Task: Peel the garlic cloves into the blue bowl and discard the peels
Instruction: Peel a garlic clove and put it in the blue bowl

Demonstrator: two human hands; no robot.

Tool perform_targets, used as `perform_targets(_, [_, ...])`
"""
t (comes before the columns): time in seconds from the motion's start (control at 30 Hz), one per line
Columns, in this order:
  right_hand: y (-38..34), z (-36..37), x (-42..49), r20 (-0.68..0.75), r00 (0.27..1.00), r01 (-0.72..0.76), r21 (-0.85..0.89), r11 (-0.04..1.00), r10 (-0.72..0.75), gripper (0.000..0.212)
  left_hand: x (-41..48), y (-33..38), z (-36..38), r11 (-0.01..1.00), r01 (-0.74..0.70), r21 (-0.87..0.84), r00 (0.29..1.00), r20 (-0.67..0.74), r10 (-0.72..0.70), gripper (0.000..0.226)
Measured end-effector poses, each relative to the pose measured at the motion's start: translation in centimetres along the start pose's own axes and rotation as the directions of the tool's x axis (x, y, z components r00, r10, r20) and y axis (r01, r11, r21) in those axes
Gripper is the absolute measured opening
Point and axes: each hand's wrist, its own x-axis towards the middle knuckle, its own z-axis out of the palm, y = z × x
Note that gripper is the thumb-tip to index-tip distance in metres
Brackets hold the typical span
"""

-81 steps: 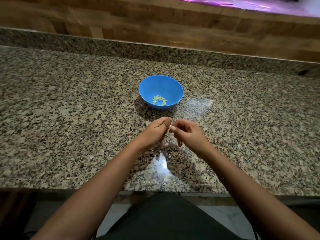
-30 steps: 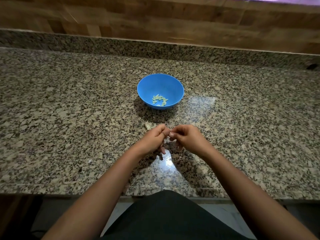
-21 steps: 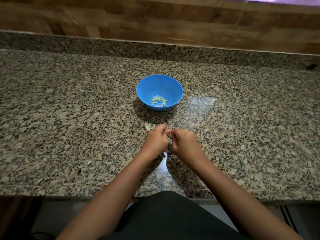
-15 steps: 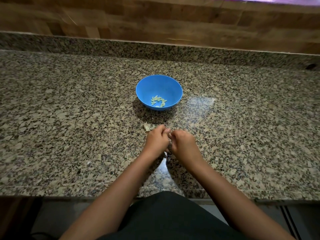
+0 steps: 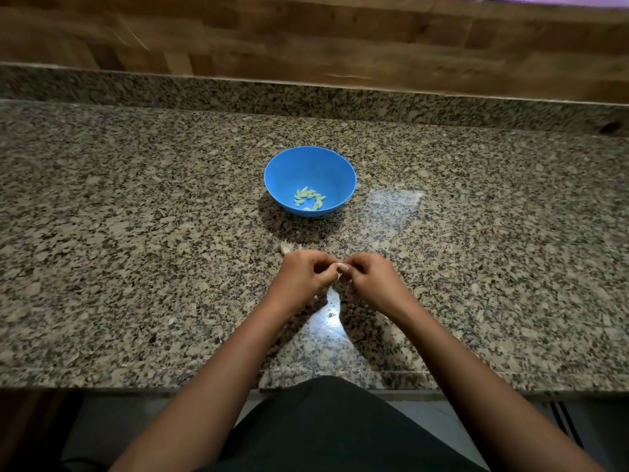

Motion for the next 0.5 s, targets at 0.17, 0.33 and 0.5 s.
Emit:
perform_targets(0.17, [0.23,-0.03,0.15,0.003,1.0,-0.027,0.153,0.988,0.027,0.015,0.17,-0.03,0.24,0.979,0.106,-0.175,0.993,-0.028,-0.112,0.009])
perform_targets(0.33, [0.41,-0.38,0.3,0.155,0.975,-0.223,0.635,0.74,0.161,0.021,0.38,-0.25,0.45,0.936,0.145,-0.32,0.986,-0.036,-0.165,0.011])
perform_targets(0.5, [0.46,-0.51,0.18,0.193,0.974,-0.219,0.659,0.72,0.119,0.019,0.41,-0.16,0.51,0.874,0.214,-0.436,0.975,0.042,-0.218,0.02])
